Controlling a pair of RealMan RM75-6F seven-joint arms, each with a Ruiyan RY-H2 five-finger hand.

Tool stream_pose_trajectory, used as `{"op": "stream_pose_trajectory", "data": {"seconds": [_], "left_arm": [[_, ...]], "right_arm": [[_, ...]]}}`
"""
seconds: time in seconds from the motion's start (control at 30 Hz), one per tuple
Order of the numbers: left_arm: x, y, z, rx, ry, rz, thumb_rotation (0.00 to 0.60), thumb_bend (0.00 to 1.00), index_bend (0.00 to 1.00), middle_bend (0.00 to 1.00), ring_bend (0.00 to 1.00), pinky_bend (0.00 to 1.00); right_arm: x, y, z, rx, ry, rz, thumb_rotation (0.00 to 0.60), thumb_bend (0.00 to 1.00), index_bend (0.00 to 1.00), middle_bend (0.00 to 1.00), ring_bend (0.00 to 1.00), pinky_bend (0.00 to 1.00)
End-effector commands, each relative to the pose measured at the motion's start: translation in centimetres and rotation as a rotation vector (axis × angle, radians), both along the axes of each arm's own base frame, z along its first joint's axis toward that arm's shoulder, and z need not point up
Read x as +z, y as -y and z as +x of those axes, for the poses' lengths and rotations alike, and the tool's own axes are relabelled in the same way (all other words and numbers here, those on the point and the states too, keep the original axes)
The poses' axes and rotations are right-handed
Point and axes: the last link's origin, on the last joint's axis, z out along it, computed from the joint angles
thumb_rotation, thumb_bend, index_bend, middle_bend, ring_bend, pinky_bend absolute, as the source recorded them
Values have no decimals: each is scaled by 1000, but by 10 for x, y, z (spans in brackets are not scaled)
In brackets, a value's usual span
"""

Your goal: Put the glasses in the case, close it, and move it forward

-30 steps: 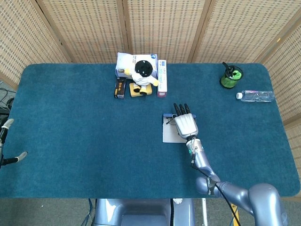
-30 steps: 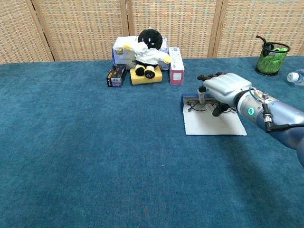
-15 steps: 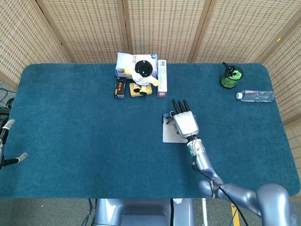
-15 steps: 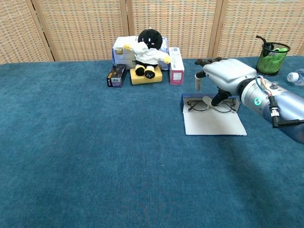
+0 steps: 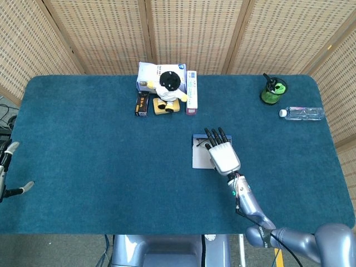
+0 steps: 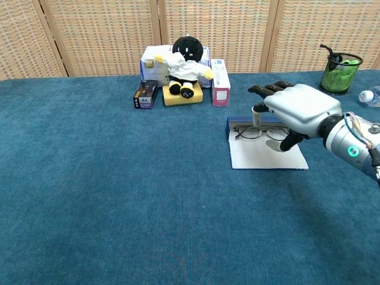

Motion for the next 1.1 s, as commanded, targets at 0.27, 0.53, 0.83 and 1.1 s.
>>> {"op": "stream_pose_trajectory", "data": {"seconds": [0.27,0.53,0.83,1.1], "left_arm": [[0,0,-1,3,1,1,600,0,0,0,0,0],[-1,-1,-1,7,-3,-3,600,0,0,0,0,0],[-2,-2,-2,12,-6,-6,600,0,0,0,0,0],[-2,-2,-2,14,-6,-5,600,0,0,0,0,0]], "right_arm": [[-17,-10,-1,14,-46,28,600,387,377,0,0,0],[-28,-15,-6,27,-81,48,600,387,376,0,0,0],[-33,-15,-9,20,-82,58,600,386,376,0,0,0],[-36,-15,-12,18,-93,60,600,387,376,0,0,0]]}}
